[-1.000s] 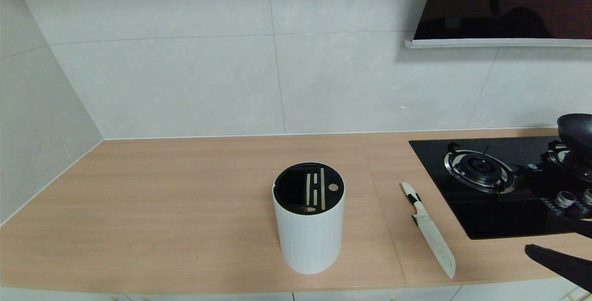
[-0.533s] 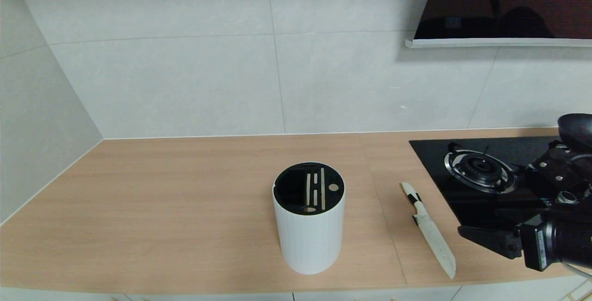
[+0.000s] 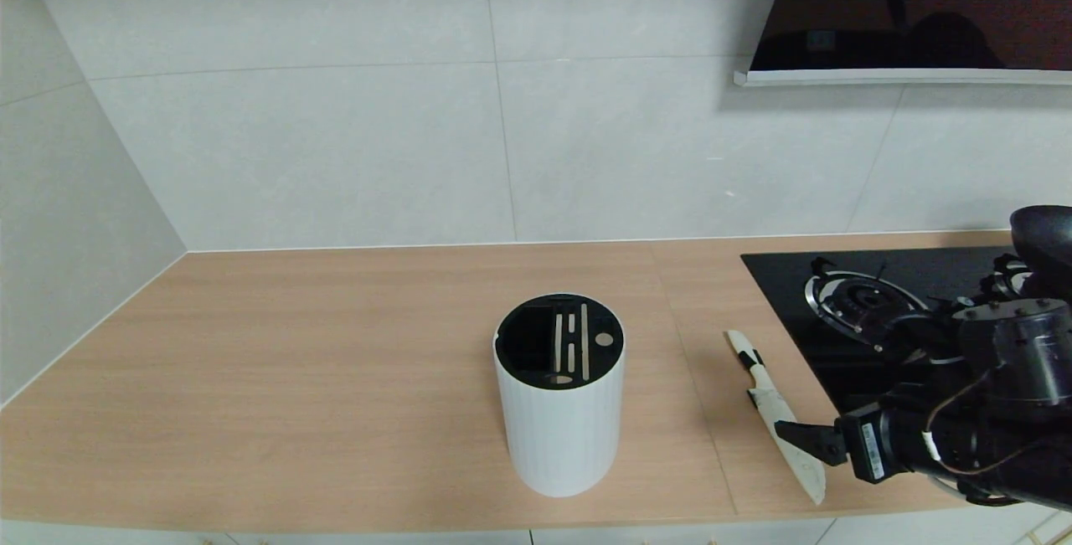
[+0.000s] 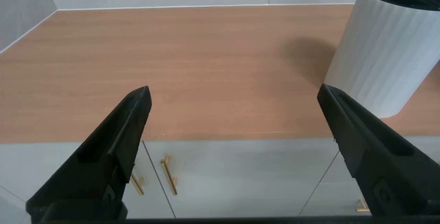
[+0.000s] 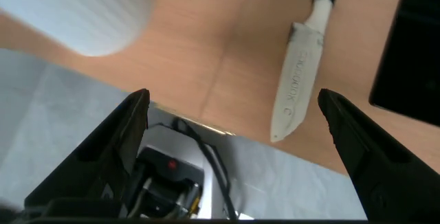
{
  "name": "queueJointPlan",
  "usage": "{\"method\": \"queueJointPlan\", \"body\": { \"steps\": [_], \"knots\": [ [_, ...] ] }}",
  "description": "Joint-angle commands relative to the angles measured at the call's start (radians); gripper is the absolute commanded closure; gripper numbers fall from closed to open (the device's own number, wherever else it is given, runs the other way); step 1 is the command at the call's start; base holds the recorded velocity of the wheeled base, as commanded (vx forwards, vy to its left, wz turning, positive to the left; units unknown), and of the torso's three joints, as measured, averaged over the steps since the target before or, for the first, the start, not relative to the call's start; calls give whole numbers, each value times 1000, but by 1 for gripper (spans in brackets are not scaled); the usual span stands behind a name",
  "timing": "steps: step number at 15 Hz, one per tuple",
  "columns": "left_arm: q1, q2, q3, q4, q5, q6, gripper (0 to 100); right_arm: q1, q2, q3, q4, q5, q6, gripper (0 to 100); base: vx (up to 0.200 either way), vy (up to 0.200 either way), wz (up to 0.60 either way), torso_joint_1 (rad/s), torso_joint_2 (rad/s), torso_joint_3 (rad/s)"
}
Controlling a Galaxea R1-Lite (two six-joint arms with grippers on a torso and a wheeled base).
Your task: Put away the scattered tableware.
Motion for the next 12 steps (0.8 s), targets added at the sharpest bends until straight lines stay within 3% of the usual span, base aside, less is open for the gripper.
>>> {"method": "queueJointPlan", "body": {
  "steps": [1,12],
  "knots": [
    [0,2,0,0,0,0,0,1,143,18,-89,-40,3,0,0,0,0,0,0,0],
    [0,2,0,-1,0,0,0,-16,516,36,-544,-186,45,0,0,0,0,0,0,0]
  ]
}}
